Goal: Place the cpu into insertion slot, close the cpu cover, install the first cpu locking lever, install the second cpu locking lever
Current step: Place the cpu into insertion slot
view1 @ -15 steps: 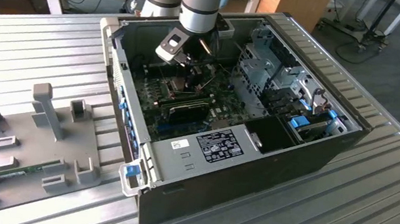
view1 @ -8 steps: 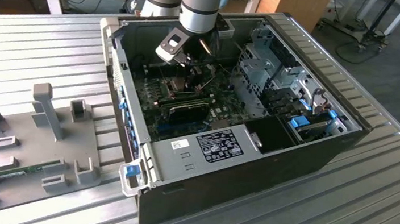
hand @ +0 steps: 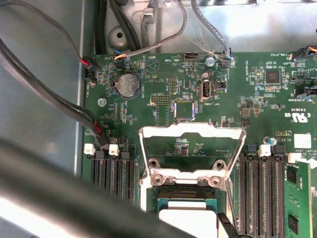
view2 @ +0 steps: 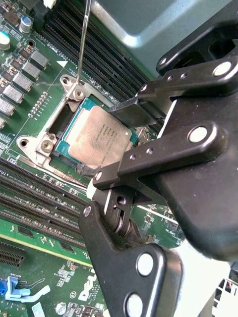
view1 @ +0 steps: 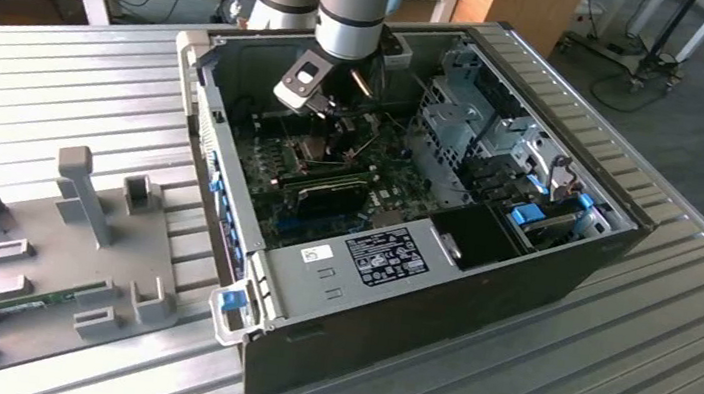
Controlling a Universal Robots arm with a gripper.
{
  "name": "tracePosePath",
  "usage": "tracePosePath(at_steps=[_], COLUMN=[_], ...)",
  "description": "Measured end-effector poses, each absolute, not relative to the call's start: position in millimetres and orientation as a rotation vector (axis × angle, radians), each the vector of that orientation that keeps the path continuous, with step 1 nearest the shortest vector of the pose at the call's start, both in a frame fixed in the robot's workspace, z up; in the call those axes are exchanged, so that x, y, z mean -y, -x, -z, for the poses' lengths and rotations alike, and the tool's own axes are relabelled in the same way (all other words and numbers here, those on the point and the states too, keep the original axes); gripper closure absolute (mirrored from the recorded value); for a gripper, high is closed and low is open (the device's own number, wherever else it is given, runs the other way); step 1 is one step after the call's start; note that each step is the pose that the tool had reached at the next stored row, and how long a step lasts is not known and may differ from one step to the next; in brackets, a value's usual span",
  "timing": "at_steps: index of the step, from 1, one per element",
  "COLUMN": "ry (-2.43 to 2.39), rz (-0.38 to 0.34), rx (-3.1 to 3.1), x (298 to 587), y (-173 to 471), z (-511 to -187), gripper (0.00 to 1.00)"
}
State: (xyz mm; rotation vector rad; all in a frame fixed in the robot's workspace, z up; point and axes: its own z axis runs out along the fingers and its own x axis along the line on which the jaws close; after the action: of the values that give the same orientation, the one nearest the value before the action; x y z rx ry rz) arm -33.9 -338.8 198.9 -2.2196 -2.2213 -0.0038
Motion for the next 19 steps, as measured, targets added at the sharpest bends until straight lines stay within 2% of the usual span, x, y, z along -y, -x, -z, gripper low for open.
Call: tracePosePath(at_steps=[19], ry=[2.219], rz=[0.006], rx=[2.220], x=[338.7], y=[33.0], z=[-196.4], gripper=[0.46])
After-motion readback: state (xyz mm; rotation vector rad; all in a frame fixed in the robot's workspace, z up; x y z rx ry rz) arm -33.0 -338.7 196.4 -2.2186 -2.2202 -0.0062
